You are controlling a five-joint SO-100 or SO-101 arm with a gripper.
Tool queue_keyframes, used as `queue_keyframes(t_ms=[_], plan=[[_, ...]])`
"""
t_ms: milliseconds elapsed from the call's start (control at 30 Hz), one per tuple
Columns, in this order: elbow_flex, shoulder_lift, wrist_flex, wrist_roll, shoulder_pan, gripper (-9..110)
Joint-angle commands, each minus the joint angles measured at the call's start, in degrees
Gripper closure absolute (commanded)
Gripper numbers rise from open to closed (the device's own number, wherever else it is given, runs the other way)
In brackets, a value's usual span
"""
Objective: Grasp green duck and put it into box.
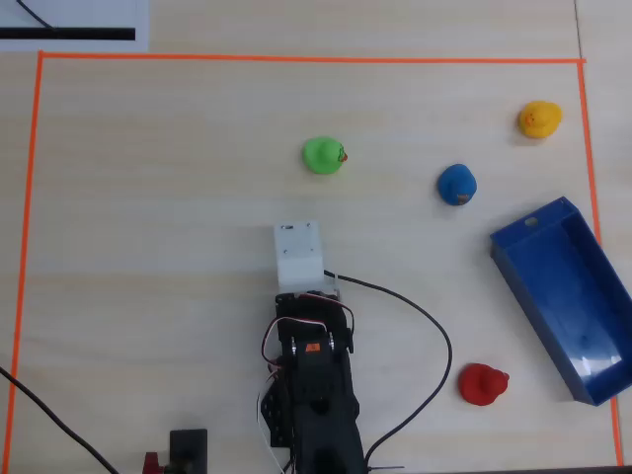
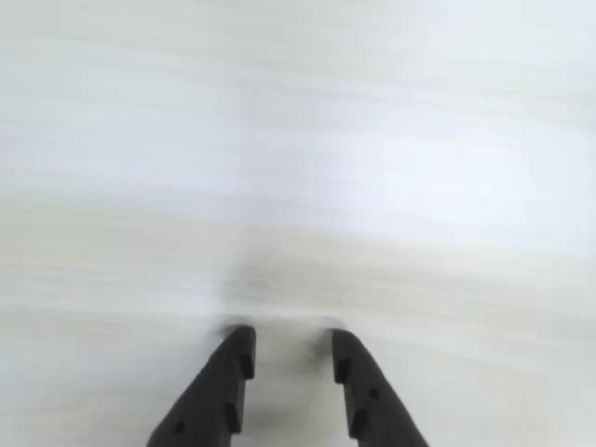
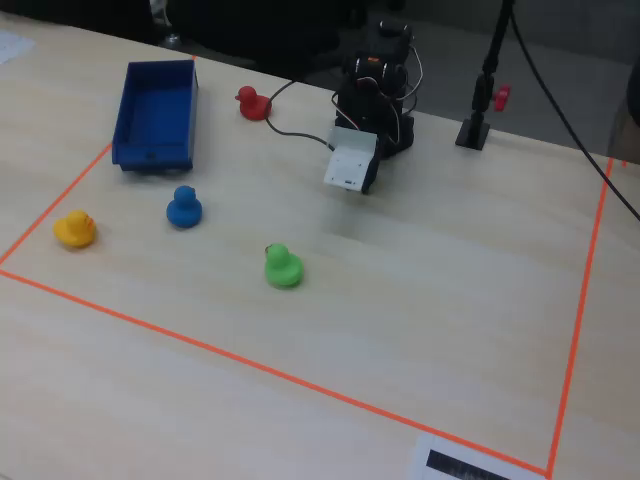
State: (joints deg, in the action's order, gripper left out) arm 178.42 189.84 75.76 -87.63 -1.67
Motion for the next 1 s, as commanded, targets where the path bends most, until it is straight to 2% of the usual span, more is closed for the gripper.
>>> queue_keyframes(t_ms=[0,967], plan=[[-0.2,-0.1,0.9,-0.2,0.6,92],[-0.2,-0.1,0.9,-0.3,0.4,96]])
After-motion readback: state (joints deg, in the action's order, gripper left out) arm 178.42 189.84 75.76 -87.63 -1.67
